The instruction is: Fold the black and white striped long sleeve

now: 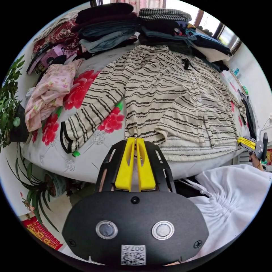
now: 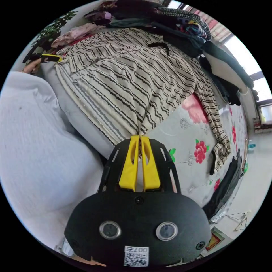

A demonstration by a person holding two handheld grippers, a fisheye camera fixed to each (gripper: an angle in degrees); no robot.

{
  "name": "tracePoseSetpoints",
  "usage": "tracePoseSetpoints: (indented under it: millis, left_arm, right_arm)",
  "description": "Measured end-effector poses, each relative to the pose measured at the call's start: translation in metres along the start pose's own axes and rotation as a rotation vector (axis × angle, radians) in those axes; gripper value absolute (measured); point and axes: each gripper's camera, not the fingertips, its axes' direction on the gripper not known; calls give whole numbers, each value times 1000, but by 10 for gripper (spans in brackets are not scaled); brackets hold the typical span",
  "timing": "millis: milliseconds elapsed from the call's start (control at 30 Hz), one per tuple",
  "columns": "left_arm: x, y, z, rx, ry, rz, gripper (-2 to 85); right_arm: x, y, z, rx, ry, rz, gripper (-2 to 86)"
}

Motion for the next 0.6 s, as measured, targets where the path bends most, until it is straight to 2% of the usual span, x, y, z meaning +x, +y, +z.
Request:
tracePoseSetpoints:
  millis: [67, 200, 333, 533, 600]
  left_arm:
    - [0, 20, -12, 18, 62, 7, -9]
    - [9, 72, -8, -46, 208, 39, -6]
    - [8, 105, 7, -80, 214, -2, 21]
    - [-16, 110, -23, 63, 237, -33, 73]
    - [-16, 104, -27, 91, 226, -11, 82]
  right_arm:
    - [5, 29, -12, 13, 40, 12, 2]
    - [14, 92, -16, -37, -29, 87, 0]
    - [12, 114, -7, -99, -42, 171, 5]
    - [0, 90, -51, 214, -124, 173, 26]
    - [-14, 67, -46, 225, -175, 120, 30]
